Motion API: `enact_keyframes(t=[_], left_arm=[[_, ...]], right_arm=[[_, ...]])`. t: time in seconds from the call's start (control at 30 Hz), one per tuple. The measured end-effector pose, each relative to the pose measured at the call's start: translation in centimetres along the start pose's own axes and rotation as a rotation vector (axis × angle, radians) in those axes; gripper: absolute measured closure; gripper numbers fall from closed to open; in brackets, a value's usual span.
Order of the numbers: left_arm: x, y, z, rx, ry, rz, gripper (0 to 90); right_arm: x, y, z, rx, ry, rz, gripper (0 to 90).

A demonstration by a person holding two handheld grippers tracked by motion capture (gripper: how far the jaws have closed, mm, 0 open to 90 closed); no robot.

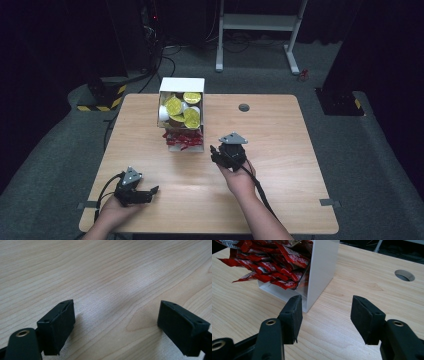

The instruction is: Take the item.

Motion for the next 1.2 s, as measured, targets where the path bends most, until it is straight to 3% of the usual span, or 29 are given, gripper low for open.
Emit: enact_keyframes(t=[0.2, 0.37, 0.8, 1.07, 1.2], left_arm=[[0.0, 0.0, 0.0, 0.003, 0.002, 0.0, 14.8], [0.0, 0.0, 0.0, 0.003, 0.002, -0.001, 14.8], [0.0, 0.1, 0.0, 0.003, 0.003, -0.004, 14.8], [0.0, 0.0, 0.0, 0.002, 0.001, -0.006, 14.8], [0.0, 0.1, 0.0, 0.002, 0.002, -0.006, 14.8]], right_arm=[[-0.3, -0.5, 0.7, 0.026, 0.011, 0.004, 47.3], [-0.5, -0.7, 1.2, 0.013, 0.016, 0.032, 51.1], [-1.5, -1.8, 2.7, 0.035, 0.016, 0.063, 52.3], [-2.3, -2.7, 3.5, 0.082, 0.01, 0.047, 50.6], [-3.0, -3.2, 3.8, 0.076, 0.002, 0.053, 50.7]])
Point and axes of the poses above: each handheld gripper's, and its own axes: x roughly backward along the jaws, z roughly out of its top, y roughly to its right, the point moved 1 cm from there along -x, roughly forward along the jaws
